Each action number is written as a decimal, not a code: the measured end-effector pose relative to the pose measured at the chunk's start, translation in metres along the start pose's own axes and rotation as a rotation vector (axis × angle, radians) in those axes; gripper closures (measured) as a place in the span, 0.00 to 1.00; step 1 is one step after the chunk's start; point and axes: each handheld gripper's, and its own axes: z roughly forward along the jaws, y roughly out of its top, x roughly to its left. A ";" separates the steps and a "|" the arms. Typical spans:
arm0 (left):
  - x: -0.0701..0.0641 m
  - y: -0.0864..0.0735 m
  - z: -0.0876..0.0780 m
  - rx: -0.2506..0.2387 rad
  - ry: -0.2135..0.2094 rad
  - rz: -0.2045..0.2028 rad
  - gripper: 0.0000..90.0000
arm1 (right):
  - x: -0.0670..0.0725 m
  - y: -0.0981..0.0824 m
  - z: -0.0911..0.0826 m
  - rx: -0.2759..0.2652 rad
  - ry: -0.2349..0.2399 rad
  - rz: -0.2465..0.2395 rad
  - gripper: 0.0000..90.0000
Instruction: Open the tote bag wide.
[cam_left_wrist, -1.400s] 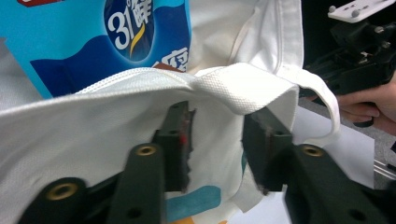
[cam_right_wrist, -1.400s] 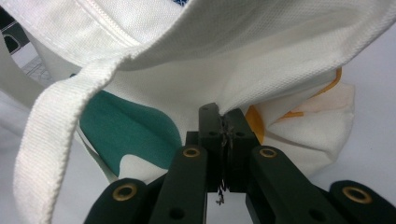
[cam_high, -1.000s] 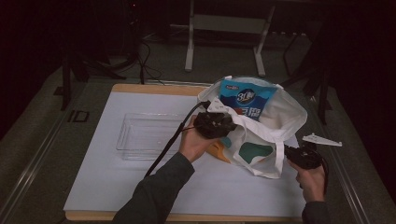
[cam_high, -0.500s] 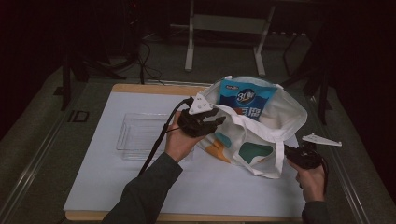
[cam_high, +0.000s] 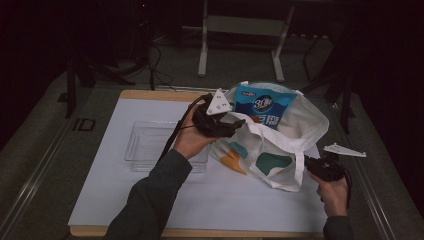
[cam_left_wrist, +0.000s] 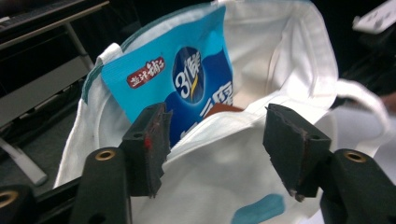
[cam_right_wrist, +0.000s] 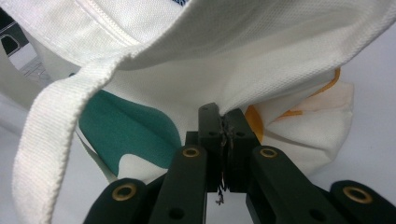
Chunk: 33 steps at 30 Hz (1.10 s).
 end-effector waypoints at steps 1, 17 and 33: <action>0.002 0.000 0.001 0.016 -0.001 0.008 0.42 | 0.000 0.000 0.000 0.000 0.001 0.001 0.98; 0.004 -0.003 0.007 0.141 0.065 0.126 0.87 | 0.000 0.001 0.000 -0.005 -0.001 0.000 0.98; -0.004 0.002 -0.017 0.102 -0.090 0.100 0.98 | -0.001 0.000 -0.016 -0.074 0.012 -0.016 0.98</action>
